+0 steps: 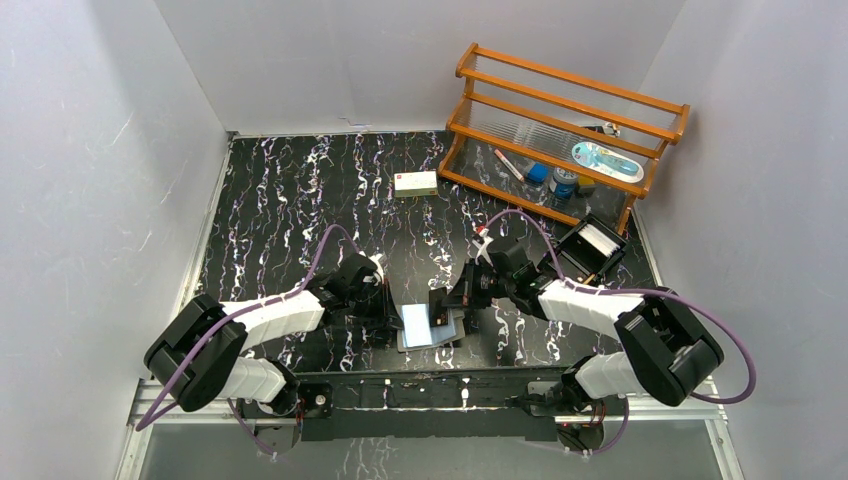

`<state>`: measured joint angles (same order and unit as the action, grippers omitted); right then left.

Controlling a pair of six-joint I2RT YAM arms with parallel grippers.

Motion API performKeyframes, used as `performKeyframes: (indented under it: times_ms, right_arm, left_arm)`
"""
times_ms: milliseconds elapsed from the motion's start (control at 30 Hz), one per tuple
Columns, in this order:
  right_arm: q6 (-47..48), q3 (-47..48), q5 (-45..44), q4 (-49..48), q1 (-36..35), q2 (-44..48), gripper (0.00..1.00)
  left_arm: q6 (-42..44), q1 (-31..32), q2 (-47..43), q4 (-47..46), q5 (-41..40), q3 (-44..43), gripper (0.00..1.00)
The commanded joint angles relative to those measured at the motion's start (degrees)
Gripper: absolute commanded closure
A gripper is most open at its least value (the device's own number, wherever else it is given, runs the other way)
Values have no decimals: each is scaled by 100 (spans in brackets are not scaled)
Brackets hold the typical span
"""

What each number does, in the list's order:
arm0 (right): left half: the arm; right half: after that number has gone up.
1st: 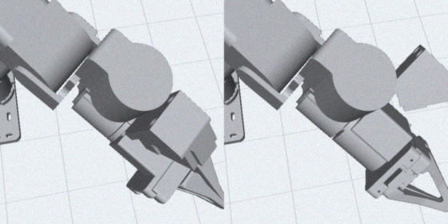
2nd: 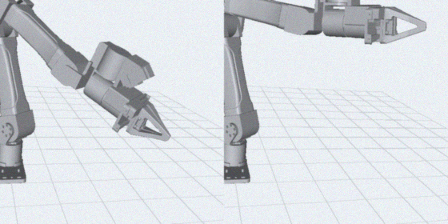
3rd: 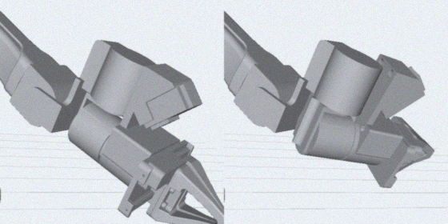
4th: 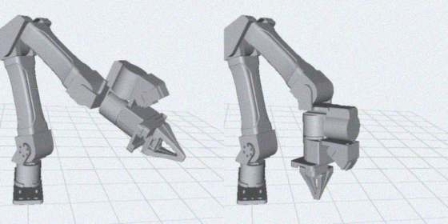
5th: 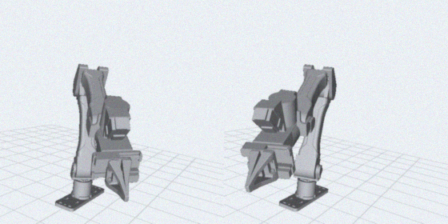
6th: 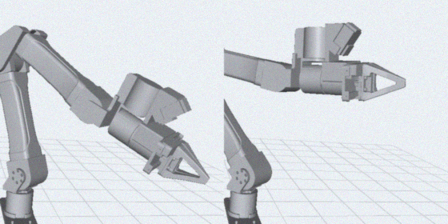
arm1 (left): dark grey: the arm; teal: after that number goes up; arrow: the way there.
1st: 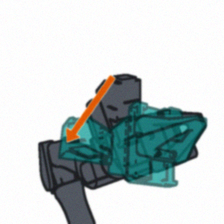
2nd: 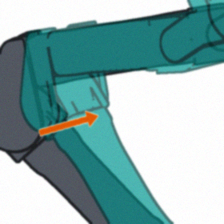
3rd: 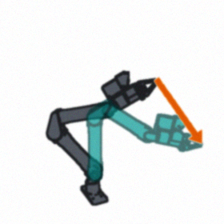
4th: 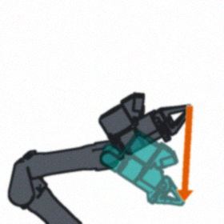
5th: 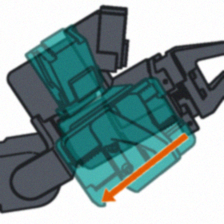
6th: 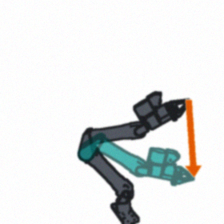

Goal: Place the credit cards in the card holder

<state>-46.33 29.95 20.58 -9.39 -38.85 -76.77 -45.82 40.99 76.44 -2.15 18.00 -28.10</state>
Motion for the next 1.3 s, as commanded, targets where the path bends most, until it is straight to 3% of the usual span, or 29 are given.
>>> performKeyframes:
  times_ms: [0, 633, 1267]
  right_arm:
    - [45, -137, 88, -476, 27, -139, 100]
    - [66, -400, 598, -831, 18, -419, 100]
    - [-334, -419, 496, -628, 10, -572, 100]
  left_arm:
    - [74, -21, 33, 0, -31, 33, 100]
    - [134, -22, 160, 70, -25, -85, 100]
    - [99, -23, 169, 109, -43, -140, 100]
